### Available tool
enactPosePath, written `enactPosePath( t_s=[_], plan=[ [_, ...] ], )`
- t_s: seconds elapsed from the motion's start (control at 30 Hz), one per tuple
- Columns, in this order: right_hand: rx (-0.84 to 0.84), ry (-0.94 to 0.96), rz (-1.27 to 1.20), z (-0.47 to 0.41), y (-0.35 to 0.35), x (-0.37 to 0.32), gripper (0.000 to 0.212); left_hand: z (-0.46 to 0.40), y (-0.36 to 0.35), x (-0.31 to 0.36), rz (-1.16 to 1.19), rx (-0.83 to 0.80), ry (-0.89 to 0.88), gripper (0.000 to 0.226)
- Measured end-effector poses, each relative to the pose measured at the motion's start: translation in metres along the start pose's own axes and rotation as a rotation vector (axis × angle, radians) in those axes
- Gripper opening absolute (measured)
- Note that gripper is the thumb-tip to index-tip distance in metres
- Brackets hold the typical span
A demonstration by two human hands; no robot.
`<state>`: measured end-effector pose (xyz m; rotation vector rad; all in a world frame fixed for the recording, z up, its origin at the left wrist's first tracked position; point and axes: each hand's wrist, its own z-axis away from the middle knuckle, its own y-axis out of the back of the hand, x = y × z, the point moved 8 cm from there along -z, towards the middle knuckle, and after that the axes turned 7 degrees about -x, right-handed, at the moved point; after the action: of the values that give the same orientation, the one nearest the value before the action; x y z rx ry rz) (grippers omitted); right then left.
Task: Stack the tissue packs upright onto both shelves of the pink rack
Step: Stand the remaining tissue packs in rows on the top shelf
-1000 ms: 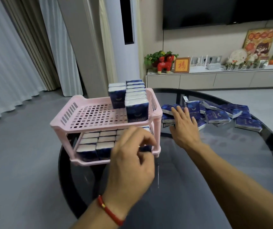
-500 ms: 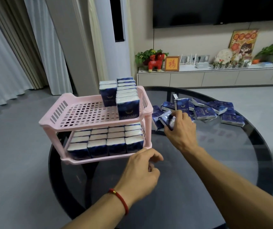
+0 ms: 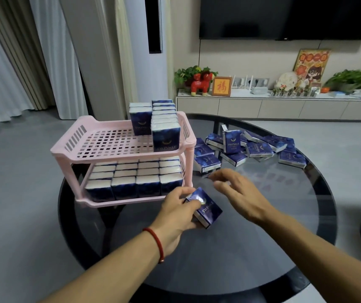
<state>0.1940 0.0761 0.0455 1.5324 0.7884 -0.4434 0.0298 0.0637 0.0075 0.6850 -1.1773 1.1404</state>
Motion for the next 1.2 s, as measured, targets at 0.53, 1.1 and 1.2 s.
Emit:
enactPosePath(
  t_s=[0.53,1.1,1.2],
  plan=[
    [-0.070,-0.298,0.707,-0.052,-0.008,0.039,0.049,0.001,0.028,0.000,-0.138,-0.029,-0.079,0.039],
    [-0.153,-0.046,0.298,0.045,-0.030,-0.044,0.060,0.014,0.022,0.013,-0.231,-0.075,-0.170,0.059],
    [-0.169,0.008,0.265,0.040,-0.031,-0.051,0.070,0.023,0.032,0.031,-0.542,-0.012,-0.317,0.070]
  ],
)
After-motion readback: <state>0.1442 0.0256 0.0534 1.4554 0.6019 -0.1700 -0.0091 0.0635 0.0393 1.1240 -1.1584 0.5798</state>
